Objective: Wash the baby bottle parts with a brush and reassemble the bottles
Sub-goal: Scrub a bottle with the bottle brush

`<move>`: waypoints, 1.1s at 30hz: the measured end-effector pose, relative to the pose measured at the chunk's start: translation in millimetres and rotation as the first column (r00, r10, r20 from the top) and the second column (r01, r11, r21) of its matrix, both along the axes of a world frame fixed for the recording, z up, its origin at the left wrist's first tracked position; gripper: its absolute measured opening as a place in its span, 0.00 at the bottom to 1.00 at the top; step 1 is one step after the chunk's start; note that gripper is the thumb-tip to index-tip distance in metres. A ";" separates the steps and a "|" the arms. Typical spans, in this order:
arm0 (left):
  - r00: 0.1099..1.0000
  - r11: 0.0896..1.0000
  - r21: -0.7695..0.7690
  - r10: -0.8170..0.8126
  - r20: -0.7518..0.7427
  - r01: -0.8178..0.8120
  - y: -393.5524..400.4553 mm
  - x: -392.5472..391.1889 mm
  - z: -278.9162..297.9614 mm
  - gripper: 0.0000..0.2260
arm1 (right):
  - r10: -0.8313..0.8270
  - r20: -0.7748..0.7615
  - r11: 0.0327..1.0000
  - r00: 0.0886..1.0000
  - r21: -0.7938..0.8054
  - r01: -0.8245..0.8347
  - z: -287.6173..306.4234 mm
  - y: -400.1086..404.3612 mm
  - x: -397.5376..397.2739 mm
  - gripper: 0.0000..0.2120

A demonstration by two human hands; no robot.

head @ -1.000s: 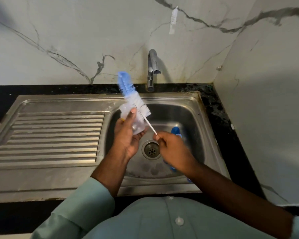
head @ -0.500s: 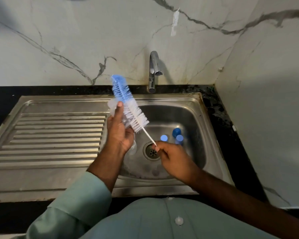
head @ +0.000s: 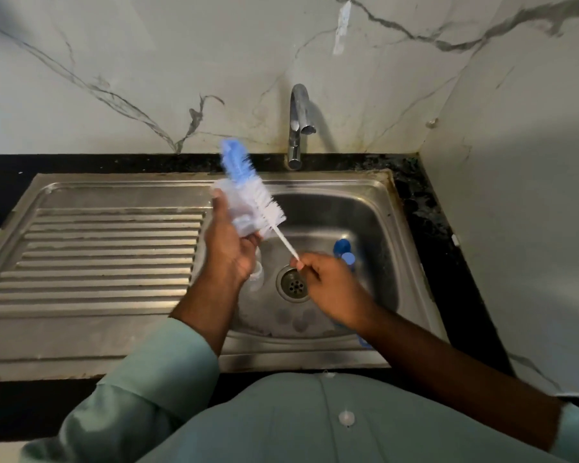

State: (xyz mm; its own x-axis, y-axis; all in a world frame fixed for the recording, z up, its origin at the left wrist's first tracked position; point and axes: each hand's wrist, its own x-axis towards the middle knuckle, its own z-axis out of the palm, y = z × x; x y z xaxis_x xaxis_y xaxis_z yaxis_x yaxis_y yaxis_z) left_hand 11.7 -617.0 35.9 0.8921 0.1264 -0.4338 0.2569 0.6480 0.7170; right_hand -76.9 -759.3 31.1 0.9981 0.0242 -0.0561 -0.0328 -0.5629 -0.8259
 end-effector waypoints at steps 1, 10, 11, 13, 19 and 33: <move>1.000 0.999 -0.024 0.026 0.000 -0.026 6.4 5.6 -1.1 0.22 | 0.057 -0.013 0.998 0.998 -0.017 -0.057 -0.9 1.7 -6.5 0.09; 1.000 0.998 -0.060 -0.004 0.021 0.005 3.7 1.0 -11.6 0.25 | 0.091 -0.012 0.992 0.996 -0.083 -0.091 -1.1 2.1 -6.2 0.09; 1.000 0.999 -0.024 -0.025 0.007 0.026 3.6 1.2 -12.2 0.25 | 0.096 -0.017 0.992 0.995 -0.084 -0.097 -2.7 2.9 -7.7 0.09; 0.992 0.990 0.064 -0.123 -0.041 0.125 -6.6 -6.1 -13.5 0.22 | -0.001 -0.006 0.999 1.000 -0.047 0.001 -5.3 3.6 5.0 0.09; 0.993 0.993 0.032 -0.116 0.017 0.115 -1.1 1.2 -7.8 0.17 | 0.083 -0.014 0.996 0.996 -0.041 -0.084 -1.2 1.6 -11.7 0.09; 0.986 0.977 0.139 -0.164 -0.016 0.165 -7.4 -9.1 1.3 0.15 | -0.083 -0.053 0.996 0.995 -0.017 0.083 1.7 -1.4 4.3 0.09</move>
State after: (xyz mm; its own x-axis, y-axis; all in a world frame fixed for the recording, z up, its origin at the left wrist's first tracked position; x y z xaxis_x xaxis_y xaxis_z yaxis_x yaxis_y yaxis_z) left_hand 2.5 -624.4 37.2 0.9037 0.0377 -0.4266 0.3551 0.4908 0.7956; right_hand -72.5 -760.7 32.8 0.9922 -0.0599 -0.1094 -0.1240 -0.5684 -0.8134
